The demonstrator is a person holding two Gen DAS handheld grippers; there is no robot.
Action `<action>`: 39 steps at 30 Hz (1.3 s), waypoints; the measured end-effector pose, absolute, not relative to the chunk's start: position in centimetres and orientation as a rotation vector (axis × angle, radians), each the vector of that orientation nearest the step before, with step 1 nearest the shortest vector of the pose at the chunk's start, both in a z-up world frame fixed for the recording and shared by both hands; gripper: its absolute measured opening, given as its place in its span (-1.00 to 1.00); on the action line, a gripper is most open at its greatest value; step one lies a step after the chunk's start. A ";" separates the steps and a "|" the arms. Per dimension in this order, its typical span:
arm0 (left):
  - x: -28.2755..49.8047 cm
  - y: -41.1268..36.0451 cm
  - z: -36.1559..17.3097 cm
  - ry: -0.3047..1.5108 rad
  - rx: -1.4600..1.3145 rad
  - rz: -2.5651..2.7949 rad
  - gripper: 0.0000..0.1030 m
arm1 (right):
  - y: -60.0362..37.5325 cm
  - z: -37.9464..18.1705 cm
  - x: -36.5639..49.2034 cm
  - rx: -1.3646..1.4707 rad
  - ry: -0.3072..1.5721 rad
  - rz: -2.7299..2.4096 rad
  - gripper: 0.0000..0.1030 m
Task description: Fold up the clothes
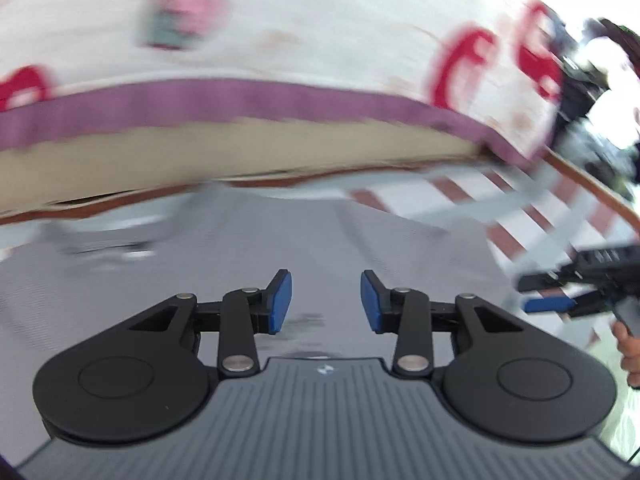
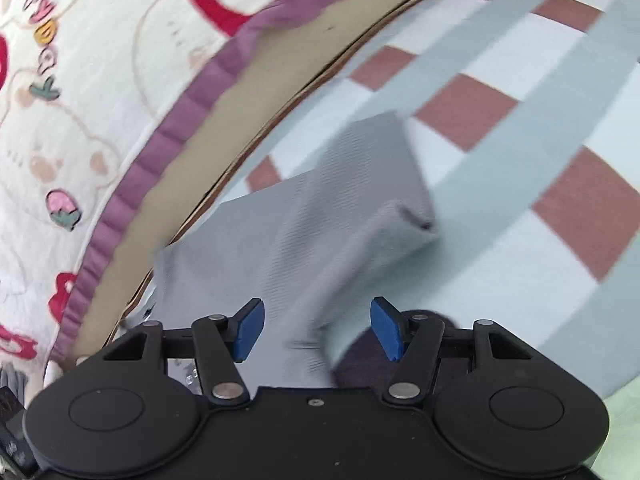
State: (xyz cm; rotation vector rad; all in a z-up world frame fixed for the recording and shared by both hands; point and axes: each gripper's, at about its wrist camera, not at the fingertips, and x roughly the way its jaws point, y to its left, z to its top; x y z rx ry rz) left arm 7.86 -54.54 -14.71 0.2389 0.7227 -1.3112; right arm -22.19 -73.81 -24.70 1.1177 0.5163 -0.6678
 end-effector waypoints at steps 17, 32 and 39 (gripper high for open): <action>2.2 -57.3 -20.7 0.889 0.409 -1.503 -0.93 | -76.3 -27.2 -17.4 1.119 0.356 -0.921 -0.05; 11.3 -51.4 -19.6 0.962 0.132 -1.250 -0.61 | -54.2 -24.2 -12.6 -0.349 0.722 -0.140 -0.93; 11.9 -50.8 -18.9 0.930 0.153 -1.225 -0.38 | -53.2 -26.5 -13.0 -0.406 0.801 -0.151 -0.73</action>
